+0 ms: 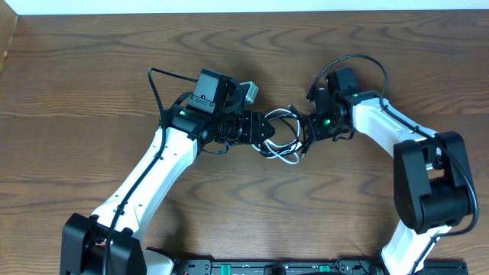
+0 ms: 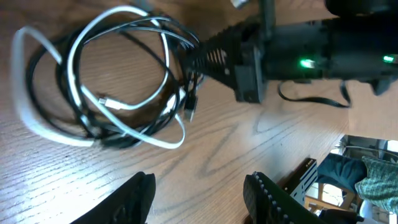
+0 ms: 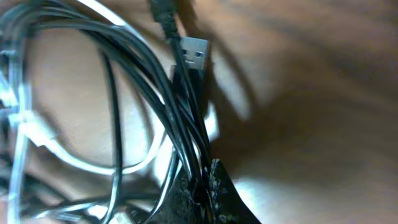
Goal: Untangle cables
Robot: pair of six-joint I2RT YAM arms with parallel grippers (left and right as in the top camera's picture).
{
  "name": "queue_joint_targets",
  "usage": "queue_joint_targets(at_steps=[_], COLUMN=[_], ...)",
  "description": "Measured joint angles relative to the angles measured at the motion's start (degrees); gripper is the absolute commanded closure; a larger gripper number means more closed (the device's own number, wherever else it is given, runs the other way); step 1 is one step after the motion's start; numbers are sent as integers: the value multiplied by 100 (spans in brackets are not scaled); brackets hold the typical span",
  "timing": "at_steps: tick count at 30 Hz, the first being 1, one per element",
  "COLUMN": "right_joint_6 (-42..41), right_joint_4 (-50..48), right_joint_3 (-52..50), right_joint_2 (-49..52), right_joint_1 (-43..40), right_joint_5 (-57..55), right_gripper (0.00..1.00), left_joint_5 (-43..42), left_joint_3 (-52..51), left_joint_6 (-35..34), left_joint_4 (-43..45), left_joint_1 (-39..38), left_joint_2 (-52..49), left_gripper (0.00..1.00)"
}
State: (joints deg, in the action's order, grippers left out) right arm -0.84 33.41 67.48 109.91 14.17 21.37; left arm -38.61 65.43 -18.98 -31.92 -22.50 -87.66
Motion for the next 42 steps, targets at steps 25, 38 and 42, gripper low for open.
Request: queue_joint_targets(at_steps=[25,38,42], right_joint_6=[-1161,-1165,-1102], right_joint_4=[634,702,800], right_joint_3=[-15,-15,-15], right_joint_2=[-2081,-2081,-2081], right_joint_1=[-463,-463,-463], right_joint_5=[1770,1853,1875], right_gripper=[99,99,99], left_joint_5=[-2,203,455], left_joint_3=[2,7,7], left_joint_6=[98,511,560], left_joint_4=[673,1141,1311], left_joint_1=[-708,-997,-999], left_joint_2=[-39,-787,-929], left_gripper=[34,30,30])
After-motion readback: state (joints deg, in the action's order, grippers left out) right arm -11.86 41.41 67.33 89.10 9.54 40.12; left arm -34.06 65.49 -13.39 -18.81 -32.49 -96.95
